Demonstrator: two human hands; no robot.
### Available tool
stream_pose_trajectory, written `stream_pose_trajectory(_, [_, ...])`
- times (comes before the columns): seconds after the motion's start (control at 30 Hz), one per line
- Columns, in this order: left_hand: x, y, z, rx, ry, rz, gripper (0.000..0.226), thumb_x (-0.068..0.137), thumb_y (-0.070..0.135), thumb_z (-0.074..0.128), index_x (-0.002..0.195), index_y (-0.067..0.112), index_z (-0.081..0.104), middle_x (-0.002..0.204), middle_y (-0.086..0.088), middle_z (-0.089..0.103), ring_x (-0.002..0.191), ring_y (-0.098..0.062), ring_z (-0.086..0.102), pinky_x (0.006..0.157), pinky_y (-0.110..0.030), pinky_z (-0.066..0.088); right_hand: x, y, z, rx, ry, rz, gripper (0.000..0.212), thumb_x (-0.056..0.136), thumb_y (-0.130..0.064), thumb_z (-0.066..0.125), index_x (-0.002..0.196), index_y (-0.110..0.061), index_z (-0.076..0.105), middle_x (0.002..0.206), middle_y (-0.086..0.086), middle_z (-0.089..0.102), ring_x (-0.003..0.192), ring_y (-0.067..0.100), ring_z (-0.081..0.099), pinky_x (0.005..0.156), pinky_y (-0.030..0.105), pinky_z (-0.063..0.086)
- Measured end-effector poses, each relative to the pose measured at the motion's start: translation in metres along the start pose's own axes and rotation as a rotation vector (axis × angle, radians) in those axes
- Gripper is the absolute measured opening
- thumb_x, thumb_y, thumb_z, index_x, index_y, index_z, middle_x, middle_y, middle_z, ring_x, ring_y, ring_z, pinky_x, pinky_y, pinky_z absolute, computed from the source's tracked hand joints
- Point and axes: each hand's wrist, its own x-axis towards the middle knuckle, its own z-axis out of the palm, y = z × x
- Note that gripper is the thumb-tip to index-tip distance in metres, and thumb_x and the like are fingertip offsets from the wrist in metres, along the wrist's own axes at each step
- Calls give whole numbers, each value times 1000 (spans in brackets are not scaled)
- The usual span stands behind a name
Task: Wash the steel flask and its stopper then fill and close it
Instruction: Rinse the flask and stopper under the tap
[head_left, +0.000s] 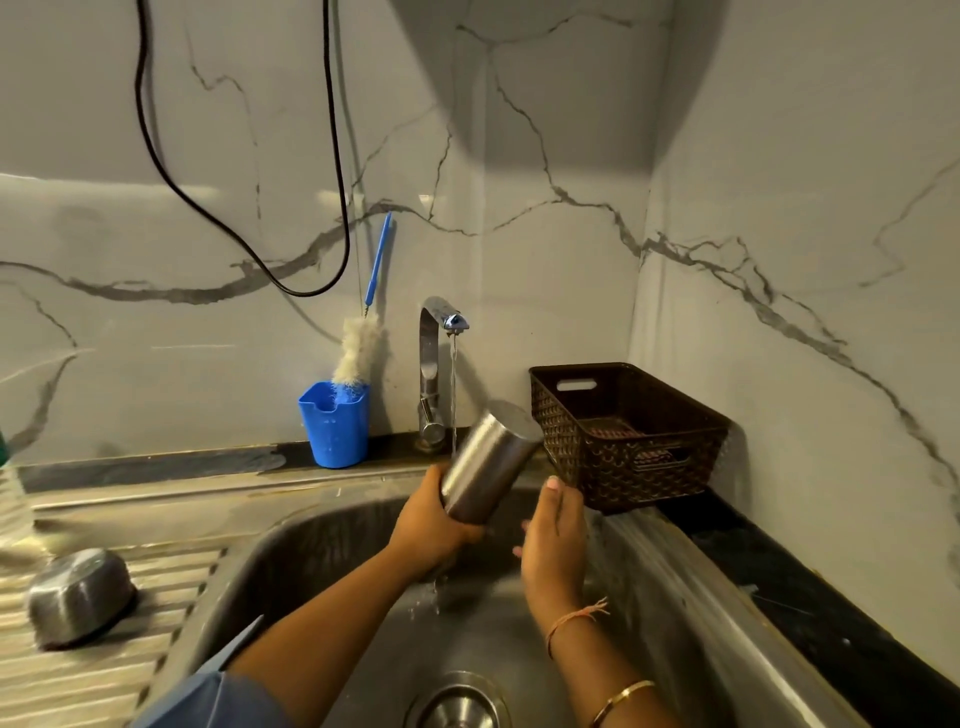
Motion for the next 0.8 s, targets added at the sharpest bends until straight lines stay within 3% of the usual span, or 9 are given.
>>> stream_pose_trajectory(0.07, [-3, -3, -2, 151, -21, 63, 84, 63, 21, 83, 132, 28, 36, 129, 0, 51, 116, -17, 49, 99, -38, 46, 1, -2, -3, 76, 39, 66, 23, 98, -46, 31, 97, -28, 46, 96, 3, 57, 85, 20, 58, 76, 45, 53])
stream_pose_trajectory(0.17, [-2, -1, -7, 446, -38, 173, 84, 68, 31, 79, 137, 33, 32, 137, 2, 43, 127, -20, 40, 111, -45, 31, 6, -9, -13, 146, 156, 44, 20, 100, -33, 33, 108, -19, 46, 96, 2, 52, 75, 10, 50, 61, 22, 40])
stream_pose_trajectory(0.3, [-1, 11, -16, 873, -53, 448, 75, 77, 37, 69, 140, 36, 28, 145, 0, 31, 137, -25, 24, 116, -47, 6, 15, 0, -17, -24, 187, 14, 24, 97, -26, 46, 100, -6, 59, 92, 9, 60, 82, 24, 55, 56, 26, 36])
stream_pose_trajectory(0.43, [-1, 17, -19, 1194, -98, 703, 66, 83, 26, 65, 140, 33, 31, 146, -7, 32, 140, -29, 24, 115, -51, 0, 13, 3, -19, -192, 33, 60, 25, 96, -25, 45, 76, -14, 54, 67, 5, 56, 69, 26, 55, 57, 31, 38])
stream_pose_trajectory(0.5, [0, 19, -22, 1252, -118, 851, 62, 80, 24, 69, 135, 30, 41, 141, -9, 42, 136, -30, 34, 113, -51, 2, 9, -1, -18, -195, -154, 97, 29, 97, -34, 42, 75, -18, 51, 69, -1, 55, 68, 19, 53, 59, 29, 38])
stream_pose_trajectory(0.63, [9, 26, -33, 1331, -109, 1006, 74, 50, 34, 88, 117, 33, 57, 116, -1, 64, 113, -23, 60, 105, -48, 24, -3, -5, -14, -229, -601, 105, 26, 94, -47, 45, 114, -30, 48, 107, -5, 58, 98, 13, 56, 79, 27, 44])
stream_pose_trajectory(0.7, [14, 27, -40, 1323, -120, 1068, 81, 47, 34, 89, 120, 33, 52, 117, -1, 64, 114, -23, 59, 105, -49, 26, -6, -4, -15, -220, -705, 47, 48, 91, -42, 54, 134, -34, 34, 123, -6, 50, 106, 11, 52, 79, 21, 45])
stream_pose_trajectory(0.8, [19, 31, -48, 1330, -118, 1182, 86, 50, 29, 89, 125, 32, 47, 122, -4, 62, 119, -25, 56, 107, -52, 29, -5, 0, -16, -217, -777, 74, 77, 87, -36, 63, 146, -35, 13, 134, -2, 43, 110, 14, 50, 76, 18, 44])
